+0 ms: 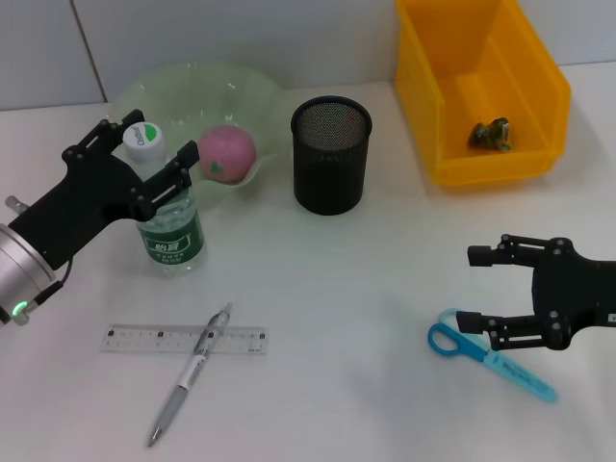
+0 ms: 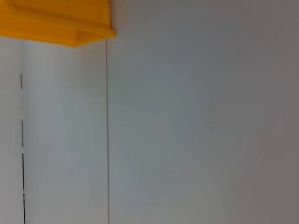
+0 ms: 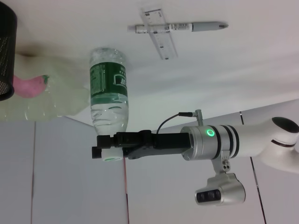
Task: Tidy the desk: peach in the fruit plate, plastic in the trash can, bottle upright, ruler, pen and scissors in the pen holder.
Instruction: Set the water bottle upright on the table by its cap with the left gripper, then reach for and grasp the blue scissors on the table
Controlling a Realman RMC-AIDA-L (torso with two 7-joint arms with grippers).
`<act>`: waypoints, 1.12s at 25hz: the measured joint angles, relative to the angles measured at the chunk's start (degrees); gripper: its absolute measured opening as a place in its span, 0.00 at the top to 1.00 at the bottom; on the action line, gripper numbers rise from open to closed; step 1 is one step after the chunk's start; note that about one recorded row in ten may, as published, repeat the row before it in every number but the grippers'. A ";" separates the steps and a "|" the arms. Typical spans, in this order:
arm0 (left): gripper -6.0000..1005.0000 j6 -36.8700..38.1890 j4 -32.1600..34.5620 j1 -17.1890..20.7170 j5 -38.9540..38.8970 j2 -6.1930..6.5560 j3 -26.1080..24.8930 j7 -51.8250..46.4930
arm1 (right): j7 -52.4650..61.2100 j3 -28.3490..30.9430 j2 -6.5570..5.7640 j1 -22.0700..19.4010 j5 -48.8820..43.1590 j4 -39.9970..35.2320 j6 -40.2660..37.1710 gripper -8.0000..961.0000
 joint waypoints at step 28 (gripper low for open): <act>0.21 16.10 20.30 19.91 15.99 0.68 6.90 -8.86 | 14.36 0.14 -0.55 2.71 2.43 -4.45 0.62 0.16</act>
